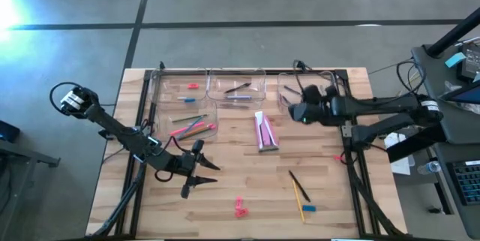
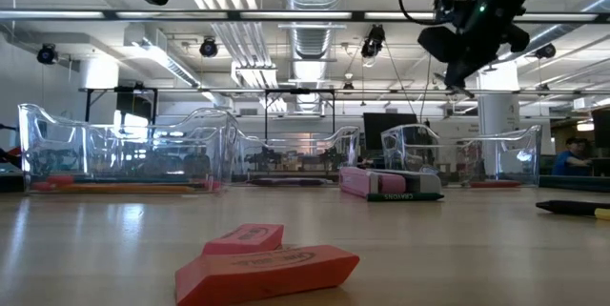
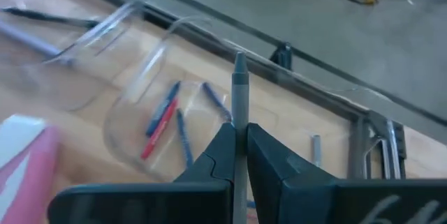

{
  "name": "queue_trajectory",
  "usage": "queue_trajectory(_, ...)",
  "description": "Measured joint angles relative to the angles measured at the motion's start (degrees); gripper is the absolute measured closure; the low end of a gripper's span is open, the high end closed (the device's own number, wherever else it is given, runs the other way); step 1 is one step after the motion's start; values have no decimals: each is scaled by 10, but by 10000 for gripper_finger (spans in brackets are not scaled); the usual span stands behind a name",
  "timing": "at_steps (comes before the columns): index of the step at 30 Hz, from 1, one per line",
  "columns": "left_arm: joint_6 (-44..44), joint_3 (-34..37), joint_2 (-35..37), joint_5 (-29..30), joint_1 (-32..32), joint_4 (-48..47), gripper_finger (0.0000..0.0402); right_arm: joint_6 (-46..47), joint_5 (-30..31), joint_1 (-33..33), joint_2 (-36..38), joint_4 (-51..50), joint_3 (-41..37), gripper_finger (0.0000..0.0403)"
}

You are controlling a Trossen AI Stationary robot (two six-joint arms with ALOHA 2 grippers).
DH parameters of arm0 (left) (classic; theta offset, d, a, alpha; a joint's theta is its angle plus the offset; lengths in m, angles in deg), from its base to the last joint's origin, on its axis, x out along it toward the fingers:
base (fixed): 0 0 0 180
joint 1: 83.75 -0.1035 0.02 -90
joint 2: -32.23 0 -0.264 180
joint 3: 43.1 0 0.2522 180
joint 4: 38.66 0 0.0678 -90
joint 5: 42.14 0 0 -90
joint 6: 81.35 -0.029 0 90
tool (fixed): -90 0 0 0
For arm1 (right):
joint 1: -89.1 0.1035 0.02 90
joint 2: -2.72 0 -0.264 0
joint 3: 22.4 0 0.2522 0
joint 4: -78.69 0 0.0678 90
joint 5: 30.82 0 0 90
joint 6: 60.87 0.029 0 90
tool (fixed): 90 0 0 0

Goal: Sort crayons/erasers/pens/pencils in bins
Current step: Put the gray crayon into the top right transparent bin, then put the pink eraser into the top left transparent bin

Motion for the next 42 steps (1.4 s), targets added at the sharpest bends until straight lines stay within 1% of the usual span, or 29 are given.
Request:
queue_trajectory(4,0,0,0,0,0,-1,242,-36,-22,-56,14,26,-9,388)
queue_trajectory(7,0,0,0,0,0,-1,242,-55,-31,-81,17,33,-12,373)
queue_trajectory(16,2,0,0,0,0,-3,242,-72,-37,-91,10,33,-16,279)
queue_trajectory(18,13,-1,0,7,0,-18,242,-73,-56,-89,13,30,-12,260)
queue_trajectory(20,27,-1,0,12,0,-49,242,-80,-94,-80,19,33,-4,245)
queue_trajectory(23,59,-1,-5,12,0,-81,242,-93,-146,-37,28,49,0,235)
queue_trajectory(27,75,-6,-44,10,9,-86,242,-93,-155,72,33,94,0,236)
queue_trajectory(31,75,-34,-114,-12,19,-86,242,-87,-127,186,23,151,0,245)
queue_trajectory(34,75,-68,-177,-36,26,-85,242,-65,-89,253,10,182,0,251)
queue_trajectory(37,75,-105,-242,-62,32,-86,242,-63,-75,297,-5,207,0,255)
queue_trajectory(42,72,-159,-332,-74,37,-85,242,-41,-65,331,-31,211,0,259)
